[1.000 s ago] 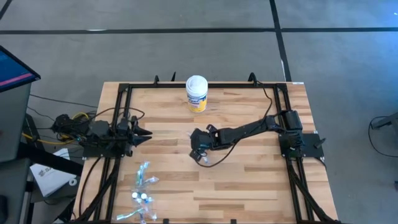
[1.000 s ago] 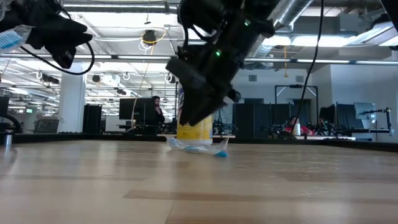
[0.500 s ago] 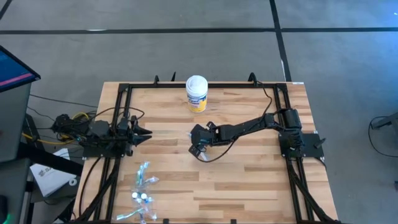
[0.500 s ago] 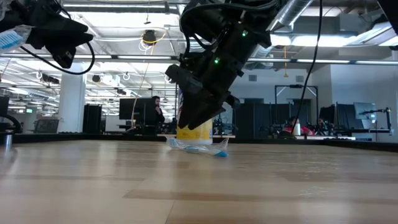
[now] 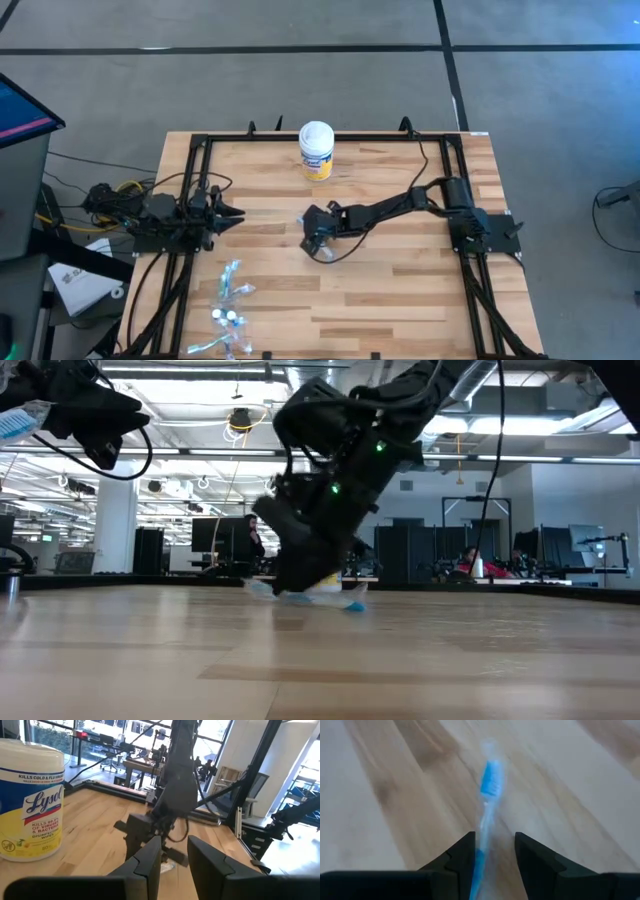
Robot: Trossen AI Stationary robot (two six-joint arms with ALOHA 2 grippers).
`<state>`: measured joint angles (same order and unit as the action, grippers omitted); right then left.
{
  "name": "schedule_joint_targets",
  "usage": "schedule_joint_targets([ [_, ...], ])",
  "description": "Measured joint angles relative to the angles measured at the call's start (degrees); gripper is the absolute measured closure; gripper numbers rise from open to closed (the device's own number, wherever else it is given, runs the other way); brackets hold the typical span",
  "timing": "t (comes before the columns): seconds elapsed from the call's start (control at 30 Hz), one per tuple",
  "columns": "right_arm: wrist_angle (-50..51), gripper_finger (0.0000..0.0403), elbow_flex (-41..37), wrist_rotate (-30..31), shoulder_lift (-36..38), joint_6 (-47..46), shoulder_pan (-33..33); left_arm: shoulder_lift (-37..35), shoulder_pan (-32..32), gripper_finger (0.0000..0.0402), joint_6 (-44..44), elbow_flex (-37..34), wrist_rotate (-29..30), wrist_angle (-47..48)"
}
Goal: Pick & Place toothbrushing station
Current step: Put the blue toothbrush into the transparent organizer
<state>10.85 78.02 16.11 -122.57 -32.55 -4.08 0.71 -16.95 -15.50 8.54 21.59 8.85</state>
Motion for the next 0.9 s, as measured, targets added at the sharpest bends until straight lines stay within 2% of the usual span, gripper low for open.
schedule_joint_targets([
  [0.57, -0.3, 0.0274, 2.7, -0.8, -1.0, 3.3, 1.3, 5.2, 0.0, 0.0311, 0.0, 0.1, 0.0, -0.2],
  [0.9, -1.6, 0.0274, 2.8, -0.7, -1.3, 4.6, 2.0, 5.4, 0.0, 0.0311, 0.1, 0.1, 0.0, -1.7],
])
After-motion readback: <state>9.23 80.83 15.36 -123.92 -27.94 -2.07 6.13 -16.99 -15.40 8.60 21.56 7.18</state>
